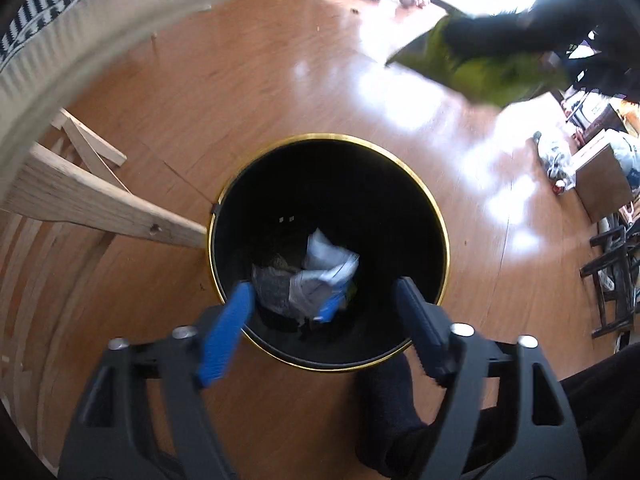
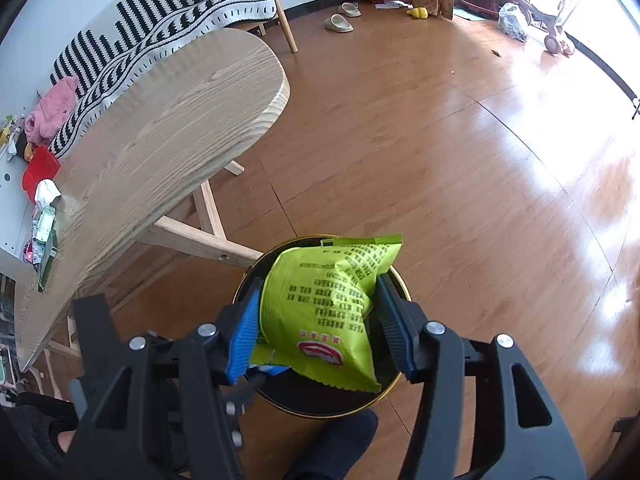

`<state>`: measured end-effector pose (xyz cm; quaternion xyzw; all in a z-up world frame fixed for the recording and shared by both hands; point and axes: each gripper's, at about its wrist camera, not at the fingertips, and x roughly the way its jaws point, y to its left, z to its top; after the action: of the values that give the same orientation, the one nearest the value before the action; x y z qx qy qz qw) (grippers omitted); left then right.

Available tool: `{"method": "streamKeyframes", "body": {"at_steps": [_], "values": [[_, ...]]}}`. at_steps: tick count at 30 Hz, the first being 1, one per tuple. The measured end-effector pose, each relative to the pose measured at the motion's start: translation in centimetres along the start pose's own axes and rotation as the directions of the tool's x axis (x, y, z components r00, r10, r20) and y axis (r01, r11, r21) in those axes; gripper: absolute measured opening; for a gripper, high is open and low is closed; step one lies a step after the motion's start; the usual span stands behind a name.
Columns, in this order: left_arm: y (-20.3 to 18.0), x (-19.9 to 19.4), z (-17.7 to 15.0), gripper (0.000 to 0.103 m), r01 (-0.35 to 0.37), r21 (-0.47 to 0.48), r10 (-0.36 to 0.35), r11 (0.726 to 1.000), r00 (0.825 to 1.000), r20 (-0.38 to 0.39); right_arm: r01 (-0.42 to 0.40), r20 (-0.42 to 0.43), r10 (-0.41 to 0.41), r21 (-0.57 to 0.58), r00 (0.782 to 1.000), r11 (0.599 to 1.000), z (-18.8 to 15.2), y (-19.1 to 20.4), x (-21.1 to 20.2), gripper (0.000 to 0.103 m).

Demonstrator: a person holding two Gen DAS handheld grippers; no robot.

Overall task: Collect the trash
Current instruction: 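Carry wrapper and chip bag to the bin and open both tools over it, then grasp the blue foil wrapper with the left tool while the right tool grasps the white-green cigarette carton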

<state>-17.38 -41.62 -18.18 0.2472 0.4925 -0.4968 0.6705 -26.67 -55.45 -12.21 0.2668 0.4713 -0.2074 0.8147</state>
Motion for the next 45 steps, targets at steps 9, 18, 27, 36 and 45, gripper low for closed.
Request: {"method": "streamKeyframes", "body": {"at_steps": [9, 18, 27, 36, 45], "values": [[0.8, -4.8, 0.1, 0.075, 0.019, -0.022, -0.018, 1.000, 0.999, 0.042, 0.004, -0.115, -0.003, 0.012, 0.993, 1.000, -0.6, 0.5, 3.6, 0.056], [4.4, -11.3, -0.6, 0.081, -0.005, -0.078, 0.015, 0.997, 0.991, 0.133, 0.024, -0.184, -0.024, -0.001, 0.983, 1.000, -0.4, 2.2, 6.0, 0.075], [11.0, -17.5, -2.9, 0.088, -0.030, -0.229, 0.082, 0.973, 0.972, 0.219, 0.017, -0.004, -0.018, -0.136, 1.000, 0.991, 1.8, 10.4, 1.0, 0.081], [23.1, -25.7, -7.9, 0.090, -0.140, -0.489, 0.306, 0.861, 0.911, 0.277, -0.165, 0.039, 0.189, -0.339, 0.981, 0.926, 3.6, 26.7, 0.4, 0.085], [40.9, -32.6, -16.3, 0.090, -0.240, -0.786, 0.559, 0.569, 0.814, 0.156, -0.280, -0.054, 0.287, -0.450, 0.956, 0.848, 2.1, 39.7, 3.4, 0.085]]}}
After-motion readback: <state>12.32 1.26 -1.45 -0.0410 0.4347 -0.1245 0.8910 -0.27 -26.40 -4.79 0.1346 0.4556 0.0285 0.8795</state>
